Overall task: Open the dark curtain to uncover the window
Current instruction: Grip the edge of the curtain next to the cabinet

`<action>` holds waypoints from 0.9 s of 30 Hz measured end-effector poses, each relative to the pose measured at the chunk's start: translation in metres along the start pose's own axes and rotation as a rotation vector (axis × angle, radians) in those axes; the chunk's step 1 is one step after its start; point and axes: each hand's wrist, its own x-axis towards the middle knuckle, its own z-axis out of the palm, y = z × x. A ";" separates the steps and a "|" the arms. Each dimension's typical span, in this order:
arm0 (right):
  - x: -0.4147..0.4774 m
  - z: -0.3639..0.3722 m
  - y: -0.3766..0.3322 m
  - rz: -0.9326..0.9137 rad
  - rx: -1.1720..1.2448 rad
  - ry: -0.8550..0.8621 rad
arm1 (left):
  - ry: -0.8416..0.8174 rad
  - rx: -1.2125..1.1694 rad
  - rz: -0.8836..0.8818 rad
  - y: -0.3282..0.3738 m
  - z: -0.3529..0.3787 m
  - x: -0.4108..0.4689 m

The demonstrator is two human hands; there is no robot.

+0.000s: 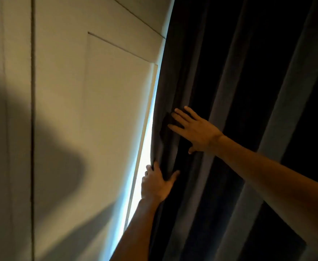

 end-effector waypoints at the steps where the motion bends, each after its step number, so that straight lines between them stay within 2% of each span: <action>1: 0.007 0.001 0.002 -0.032 -0.058 0.006 | 0.001 -0.034 -0.043 0.000 0.008 0.001; 5: 0.031 0.011 0.010 -0.116 -0.105 -0.006 | 0.039 -0.178 -0.128 -0.004 0.049 0.010; 8: 0.039 0.016 0.011 -0.159 -0.105 -0.037 | -0.002 -0.232 -0.209 -0.010 0.074 0.019; 14: 0.029 0.030 0.006 -0.207 -0.004 0.005 | 0.041 -0.326 -0.133 -0.011 0.108 0.010; 16: 0.026 0.031 0.003 -0.231 0.016 0.021 | 0.094 -0.325 -0.096 -0.013 0.111 0.005; 19: 0.031 0.018 0.000 -0.312 -0.021 0.212 | 0.253 -0.440 -0.025 -0.019 0.109 -0.001; 22: 0.046 0.004 -0.002 -0.342 -0.144 0.179 | 0.399 -0.631 -0.048 -0.031 0.103 0.000; 24: 0.058 0.002 -0.003 -0.343 -0.218 0.134 | 0.376 -0.675 -0.095 -0.037 0.104 0.009; 27: 0.070 0.009 -0.005 -0.302 -0.199 0.072 | 0.279 -0.743 -0.175 -0.034 0.097 0.022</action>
